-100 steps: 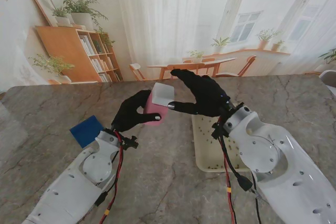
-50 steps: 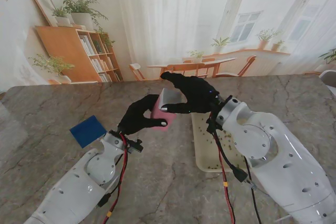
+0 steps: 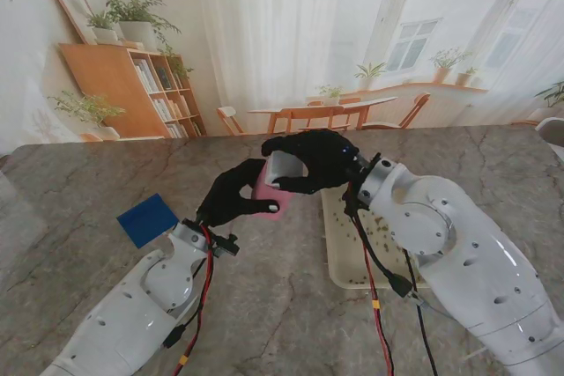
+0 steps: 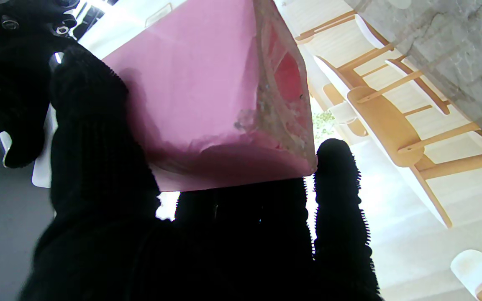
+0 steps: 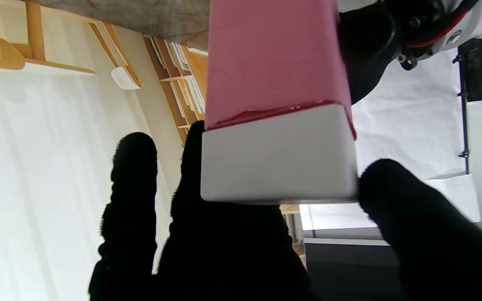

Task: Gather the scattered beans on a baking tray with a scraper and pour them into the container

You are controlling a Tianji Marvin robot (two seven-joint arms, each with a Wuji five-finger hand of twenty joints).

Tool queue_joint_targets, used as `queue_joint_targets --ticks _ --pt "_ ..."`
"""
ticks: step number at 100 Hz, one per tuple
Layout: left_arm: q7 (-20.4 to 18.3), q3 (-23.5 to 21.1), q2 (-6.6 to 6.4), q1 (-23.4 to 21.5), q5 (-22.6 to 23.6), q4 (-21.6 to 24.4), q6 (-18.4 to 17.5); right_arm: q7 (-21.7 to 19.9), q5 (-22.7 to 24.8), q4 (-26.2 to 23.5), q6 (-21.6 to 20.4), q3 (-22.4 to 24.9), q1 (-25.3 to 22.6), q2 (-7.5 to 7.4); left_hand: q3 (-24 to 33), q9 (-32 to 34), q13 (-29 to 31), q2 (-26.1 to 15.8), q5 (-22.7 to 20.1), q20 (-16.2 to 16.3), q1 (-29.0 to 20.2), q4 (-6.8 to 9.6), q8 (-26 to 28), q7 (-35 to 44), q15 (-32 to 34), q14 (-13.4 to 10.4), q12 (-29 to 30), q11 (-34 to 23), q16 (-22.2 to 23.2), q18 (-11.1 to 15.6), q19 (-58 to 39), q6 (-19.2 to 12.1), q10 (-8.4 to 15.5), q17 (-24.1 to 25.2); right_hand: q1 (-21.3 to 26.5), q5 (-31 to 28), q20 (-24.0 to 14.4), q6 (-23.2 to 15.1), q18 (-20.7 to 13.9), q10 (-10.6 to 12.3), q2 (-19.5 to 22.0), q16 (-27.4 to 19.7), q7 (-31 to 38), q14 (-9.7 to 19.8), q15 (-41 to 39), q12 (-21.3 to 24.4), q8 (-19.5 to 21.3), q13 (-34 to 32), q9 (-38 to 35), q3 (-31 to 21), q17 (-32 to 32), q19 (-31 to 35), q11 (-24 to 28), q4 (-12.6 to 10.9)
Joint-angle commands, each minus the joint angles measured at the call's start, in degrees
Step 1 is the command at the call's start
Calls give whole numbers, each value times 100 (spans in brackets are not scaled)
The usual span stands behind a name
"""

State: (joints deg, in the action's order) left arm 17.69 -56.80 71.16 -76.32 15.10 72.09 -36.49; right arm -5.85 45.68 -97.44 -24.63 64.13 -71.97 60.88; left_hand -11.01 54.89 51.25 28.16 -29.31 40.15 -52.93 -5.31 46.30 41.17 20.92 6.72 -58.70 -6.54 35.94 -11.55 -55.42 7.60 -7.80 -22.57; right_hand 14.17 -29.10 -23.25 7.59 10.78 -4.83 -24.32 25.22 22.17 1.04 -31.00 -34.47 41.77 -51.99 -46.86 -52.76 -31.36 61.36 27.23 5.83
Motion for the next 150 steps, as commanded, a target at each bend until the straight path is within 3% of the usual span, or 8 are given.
queue_joint_targets --ticks 1,14,32,75,90,100,121,150 --pt "-7 -13 14 -12 -51 36 24 -5 91 29 -129 -28 62 9 1011 390 -145 -1098 -352 -90 -1969 176 372 1202 -99 -373 -190 -925 -25 213 60 -1316 1382 26 621 -177 147 -646 -226 829 27 -53 488 435 -70 19 194 -240 -304 -489 -88 149 351 35" --pt "-21 -32 10 -28 -71 53 38 296 427 111 -345 -61 128 19 1012 392 -140 -1100 -354 -88 -1964 176 367 1201 -95 -387 -184 -924 -24 224 59 -1318 1386 24 1408 75 422 -1242 -390 1496 -705 -123 1182 815 -30 -279 -47 -537 -716 -975 -235 237 386 835" --pt "-23 -58 10 -51 -106 78 57 657 738 250 -572 -112 228 33 1015 407 -131 -1089 -365 -82 -1966 176 363 1201 -89 -377 -183 -931 -22 222 56 -1317 1379 21 2260 500 689 -1853 -811 2300 -1404 66 1901 1233 49 -410 -489 -1097 -1328 -1524 -584 343 344 1123" --pt "-110 -87 -15 -62 -149 91 112 1219 1160 464 -1081 -190 448 49 1020 412 -124 -1082 -381 -74 -1964 175 360 1197 -83 -369 -174 -926 -20 224 58 -1318 1377 14 3220 966 2604 -2851 -1442 2438 -2378 -285 2945 1653 1060 909 -1362 -1315 -792 -2659 -678 77 176 1159" --pt "-130 -95 -22 -64 -155 94 129 1197 1238 430 -1267 -121 448 27 1017 418 -120 -1075 -386 -73 -1962 173 360 1198 -81 -377 -174 -928 -19 236 61 -1315 1377 11 2527 1244 1961 -2890 -1049 2069 -1902 -698 2701 1150 1616 1351 -1589 -668 -119 -2723 -325 -737 -153 387" --pt "-149 -96 -27 -61 -163 93 146 1121 1296 368 -1391 -38 415 2 1020 416 -128 -1085 -379 -71 -1961 174 360 1194 -81 -383 -175 -928 -18 230 61 -1312 1381 11 951 1464 1660 -2499 -472 1418 -1654 -975 2172 461 1758 1393 -1668 202 673 -2511 458 -844 -364 183" --pt "-187 -105 -41 -52 -157 89 206 891 658 274 -1324 95 210 58 1020 412 -130 -1079 -377 -65 -1967 173 365 1193 -77 -375 -180 -930 -14 226 61 -1309 1368 24 -1174 1668 929 -1035 201 251 86 -897 346 -681 1141 1277 -987 1913 1834 25 2046 -668 -655 148" --pt "-195 -127 -53 -62 -125 113 276 288 482 -473 525 63 -263 53 1020 408 -143 -1082 -372 -48 -1976 171 373 1185 -61 -348 -187 -935 -3 211 40 -1264 1340 43 -933 1349 69 -429 648 -662 2239 403 -791 -1052 41 489 -5 1813 1813 3001 2196 -434 -1199 -220"
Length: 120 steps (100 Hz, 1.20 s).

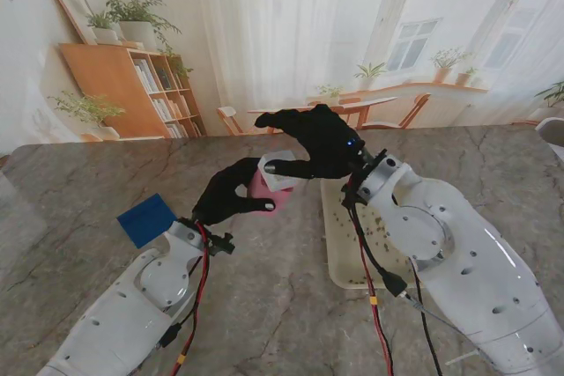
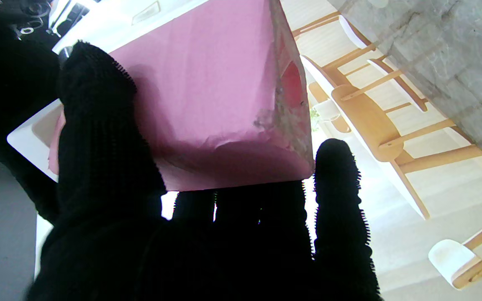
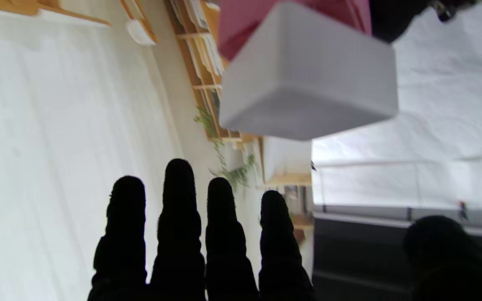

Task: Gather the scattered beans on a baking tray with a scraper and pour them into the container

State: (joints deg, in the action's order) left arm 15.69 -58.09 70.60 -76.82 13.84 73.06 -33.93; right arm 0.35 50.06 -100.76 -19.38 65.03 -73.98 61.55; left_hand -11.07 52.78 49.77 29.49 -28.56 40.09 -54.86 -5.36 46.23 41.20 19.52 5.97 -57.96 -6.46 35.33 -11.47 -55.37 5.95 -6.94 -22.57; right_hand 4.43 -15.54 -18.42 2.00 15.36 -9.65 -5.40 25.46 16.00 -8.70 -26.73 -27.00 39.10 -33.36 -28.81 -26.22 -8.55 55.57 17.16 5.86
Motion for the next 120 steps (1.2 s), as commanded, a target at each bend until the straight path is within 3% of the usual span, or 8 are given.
queue_joint_targets --ticks 1,23,43,60,81,104,112,120 --pt "5 2 3 -12 2 16 21 -361 59 -160 51 -32 -66 -17 1026 615 8 -1217 -447 -42 -1782 176 381 1182 82 -279 -260 -941 58 204 34 -1102 1257 45 38 2 -487 151 219 -218 388 453 -185 -96 -493 -291 281 -45 15 380 -117 178 -200 -230" --pt "19 -6 5 -19 7 22 14 -1098 59 -476 1004 -243 -52 -73 1022 614 -1 -1222 -446 -35 -1776 174 390 1175 91 -278 -261 -943 63 206 26 -1104 1264 51 27 71 -2295 448 268 -697 602 1558 -258 -273 -2149 -897 554 -168 65 590 -1122 1334 -349 -294" --pt "39 -21 8 -36 13 31 6 -1352 247 -529 1108 -409 59 -111 1020 615 -3 -1217 -448 -32 -1776 174 396 1166 95 -279 -263 -945 63 200 27 -1099 1261 57 686 -255 -2794 210 -685 -303 -335 1857 186 493 -2919 -1575 911 -736 -298 -30 -2145 2151 209 -354" --pt "42 -22 8 -42 16 30 0 -1155 316 -410 999 -483 155 -88 1017 623 1 -1213 -454 -30 -1771 172 402 1163 99 -281 -267 -950 65 211 25 -1099 1261 52 2163 -1244 -2206 -18 -1209 260 -993 1392 919 982 -2914 -1781 1139 -1407 -952 -424 -2994 2155 1139 -520" --pt "26 -26 3 -46 8 34 18 -832 199 -184 418 -426 245 -64 1019 620 -4 -1213 -457 -27 -1775 172 406 1156 100 -278 -265 -948 65 207 26 -1094 1258 54 2570 -1538 -1509 -327 -1413 681 -1858 604 1227 1220 -1956 -1442 634 -1798 -1341 -3227 -3240 1481 1774 -321" --pt "33 -33 3 -55 11 45 38 -355 299 147 -225 -423 403 -37 1020 621 -5 -1214 -462 -25 -1776 172 411 1151 106 -271 -268 -950 69 204 28 -1087 1245 60 3809 -1284 -936 -1189 -1698 1368 -3640 153 2551 1512 -1112 -1662 162 -2324 -1954 -4773 -3448 1089 1975 722" --pt "36 -35 3 -58 12 49 42 -182 401 256 -415 -456 485 -30 1019 623 -4 -1212 -461 -24 -1776 172 412 1149 108 -265 -267 -951 70 202 27 -1079 1246 61 4231 -1117 773 -1607 -1633 1762 -4128 13 3198 1825 -778 -1381 -216 -2539 -2039 -5163 -3284 1681 2225 846" --pt "40 -45 3 -63 13 54 53 -32 629 318 -609 -475 558 -41 1020 617 -7 -1211 -459 -23 -1779 172 413 1147 109 -262 -265 -947 70 199 27 -1079 1241 62 4394 -1011 1390 -1974 -1647 2194 -4303 -157 3519 2196 -488 -1090 -415 -2703 -2158 -5376 -3135 1720 2343 859"
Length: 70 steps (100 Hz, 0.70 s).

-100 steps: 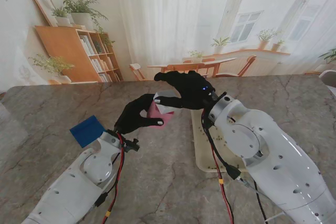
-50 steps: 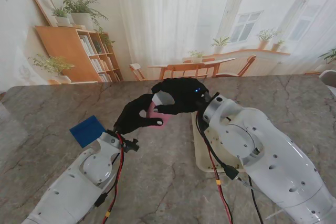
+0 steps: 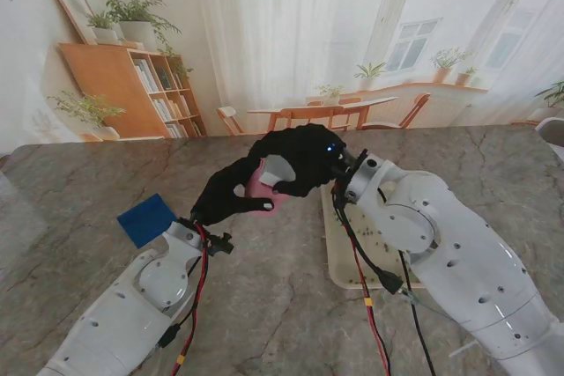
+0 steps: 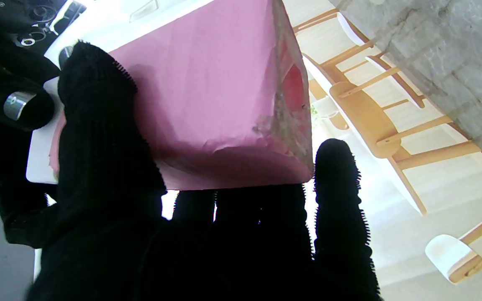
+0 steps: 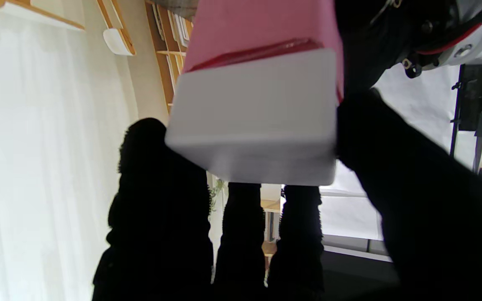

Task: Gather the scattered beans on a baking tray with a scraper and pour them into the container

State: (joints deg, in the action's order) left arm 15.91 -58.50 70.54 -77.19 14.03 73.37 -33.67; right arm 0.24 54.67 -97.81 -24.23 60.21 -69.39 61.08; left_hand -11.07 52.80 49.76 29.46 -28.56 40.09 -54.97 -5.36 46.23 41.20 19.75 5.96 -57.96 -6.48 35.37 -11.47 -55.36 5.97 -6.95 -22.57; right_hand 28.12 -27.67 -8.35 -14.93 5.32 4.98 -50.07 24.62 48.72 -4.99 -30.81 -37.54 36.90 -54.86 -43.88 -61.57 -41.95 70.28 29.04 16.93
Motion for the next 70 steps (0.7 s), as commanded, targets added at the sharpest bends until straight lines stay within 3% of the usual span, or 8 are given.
queue_joint_targets --ticks 1,17,23,26,41,46,56,70 --pt "18 -5 9 -28 -5 23 27 -9 190 28 -142 4 107 4 1020 613 -7 -1212 -459 -23 -1766 172 413 1146 86 -261 -265 -944 66 199 26 -1079 1245 63 2052 231 438 -333 -658 795 129 -90 260 1871 -50 -7 -209 -560 -652 -1859 242 217 1149 -248" --pt "10 -29 3 -42 -7 30 39 121 379 116 -499 -3 202 -18 1020 619 -4 -1210 -461 -22 -1770 172 415 1144 92 -262 -266 -948 68 202 25 -1073 1239 64 1972 660 957 -601 -796 1076 -123 -329 302 2019 659 707 -636 -408 -454 -2136 514 -272 844 -236" --pt "5 -35 1 -46 -12 33 47 179 401 146 -607 8 215 -19 1021 622 -7 -1206 -468 -20 -1773 173 418 1147 93 -265 -267 -951 68 200 21 -1071 1235 60 1595 845 847 -539 -815 988 156 -620 138 1872 985 1004 -813 -183 -294 -2195 585 -791 523 -765" --pt "2 -37 0 -48 -12 35 51 186 404 148 -656 21 211 -21 1023 619 -7 -1214 -467 -20 -1772 173 418 1147 94 -260 -266 -949 69 196 21 -1069 1237 64 1325 982 74 -452 -706 870 336 -789 -28 1685 1111 1121 -901 30 -128 -2175 798 -1196 329 -1082" --pt "-3 -44 -2 -52 -12 38 60 192 487 76 -946 153 147 -46 1021 619 -8 -1209 -464 -18 -1773 172 422 1146 97 -260 -268 -951 69 200 20 -1071 1239 64 -121 1487 -249 116 118 -39 436 -1000 -930 745 1401 1402 -1037 1356 923 -2116 2095 -1587 -413 -1090" --pt "-3 -45 -3 -53 -12 39 61 116 408 37 -1029 214 109 -49 1017 624 -8 -1209 -462 -17 -1766 170 421 1143 97 -267 -270 -954 69 197 17 -1072 1245 61 -982 1716 -447 676 460 -560 818 -1008 -1545 272 1246 1439 -951 2090 1485 -1640 2782 -1595 -595 -1084" --pt "-20 -52 -8 -63 -25 56 90 -7 180 -41 -1079 322 16 -40 1017 622 -8 -1208 -465 -18 -1766 169 424 1144 99 -262 -271 -954 69 203 19 -1072 1237 62 -1815 1765 -623 1288 731 -1146 1638 -980 -2503 -273 1093 1456 -493 2848 1997 -534 3495 -1512 -827 -1057" --pt "-24 -50 -8 -63 -29 53 97 14 82 -230 -608 396 -190 -6 1016 620 -10 -1212 -466 -16 -1764 169 426 1143 98 -270 -272 -954 69 198 19 -1071 1241 66 -2487 1591 -587 1719 972 -1557 3260 -769 -3346 -636 1023 1367 87 3091 2178 1598 3899 -1511 -1164 -1117"
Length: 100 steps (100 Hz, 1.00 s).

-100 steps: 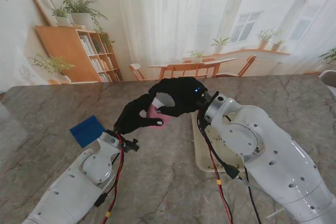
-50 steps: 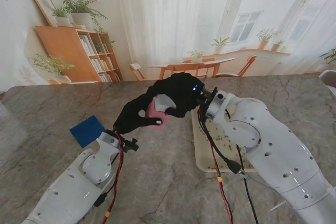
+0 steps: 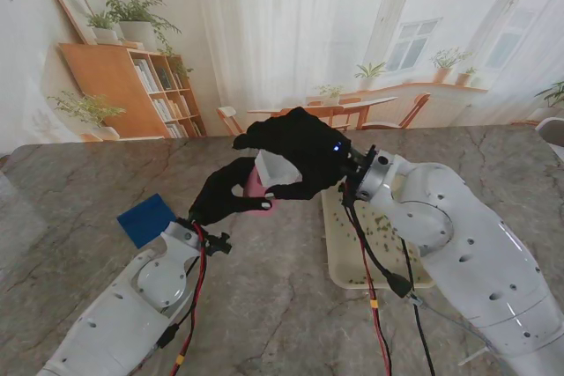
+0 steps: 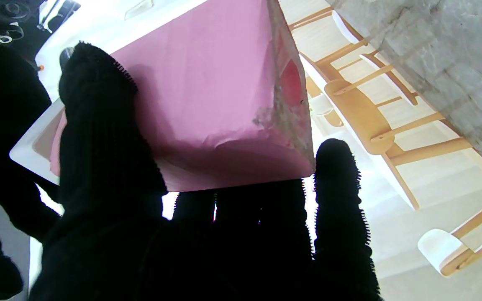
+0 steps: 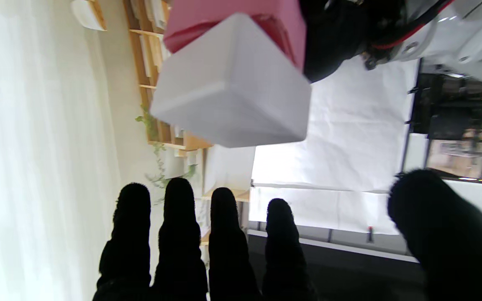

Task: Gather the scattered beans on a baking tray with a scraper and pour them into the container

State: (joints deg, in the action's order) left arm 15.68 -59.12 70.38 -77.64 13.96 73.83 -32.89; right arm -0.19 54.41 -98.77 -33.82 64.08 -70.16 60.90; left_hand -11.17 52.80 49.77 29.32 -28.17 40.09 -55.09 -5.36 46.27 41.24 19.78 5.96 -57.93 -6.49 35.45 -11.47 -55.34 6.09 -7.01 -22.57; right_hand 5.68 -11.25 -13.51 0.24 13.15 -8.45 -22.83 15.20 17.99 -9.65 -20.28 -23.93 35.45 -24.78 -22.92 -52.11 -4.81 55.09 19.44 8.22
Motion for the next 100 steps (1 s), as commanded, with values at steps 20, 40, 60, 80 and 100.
queue_joint_targets --ticks 20,40,60,80,100 --pt "7 13 10 -6 -16 -10 2 -176 127 -498 1666 -118 -324 39 1024 623 -12 -1199 -503 -14 -1749 168 424 1134 98 -268 -278 -957 63 196 18 -1076 1248 71 10 -320 -584 512 454 -606 2038 1096 -628 -191 -701 -440 582 -521 -372 2853 -48 37 -593 -480" --pt "15 5 13 -12 -22 -3 -2 -754 80 -760 2755 -377 -334 36 1023 619 -14 -1201 -504 -10 -1746 167 429 1129 101 -262 -278 -955 64 192 16 -1076 1242 76 -7 -530 -2608 663 474 -906 2586 2066 -649 -393 -2044 -774 591 -704 -630 3329 -1298 1308 -855 -566" --pt "27 -5 13 -19 -15 7 -2 -1172 27 -845 2991 -527 -256 0 1025 621 -12 -1197 -510 -6 -1752 168 437 1128 104 -254 -283 -959 66 187 14 -1058 1235 81 112 -697 -3637 467 -149 -756 2288 2691 -478 35 -3122 -1156 647 -1349 -937 3135 -2364 2581 -675 -594" --pt "33 -6 15 -25 -16 14 -3 -1425 -42 -874 2933 -575 -183 -34 1030 618 -19 -1198 -511 -2 -1760 170 442 1124 108 -245 -284 -958 68 185 12 -1057 1231 82 1299 -1126 -3181 77 -1115 -231 1171 2575 148 806 -3504 -1680 1089 -1964 -1390 2488 -3297 2710 -104 -694" --pt "35 3 16 -23 -12 13 -15 -1228 -143 -751 2688 -575 -116 -11 1025 618 -23 -1192 -509 -1 -1756 168 441 1119 111 -242 -283 -958 68 180 14 -1047 1229 89 2257 -1604 -2533 -346 -1327 219 248 1940 924 1122 -2999 -1627 1307 -2433 -1735 881 -3688 2098 719 -739"
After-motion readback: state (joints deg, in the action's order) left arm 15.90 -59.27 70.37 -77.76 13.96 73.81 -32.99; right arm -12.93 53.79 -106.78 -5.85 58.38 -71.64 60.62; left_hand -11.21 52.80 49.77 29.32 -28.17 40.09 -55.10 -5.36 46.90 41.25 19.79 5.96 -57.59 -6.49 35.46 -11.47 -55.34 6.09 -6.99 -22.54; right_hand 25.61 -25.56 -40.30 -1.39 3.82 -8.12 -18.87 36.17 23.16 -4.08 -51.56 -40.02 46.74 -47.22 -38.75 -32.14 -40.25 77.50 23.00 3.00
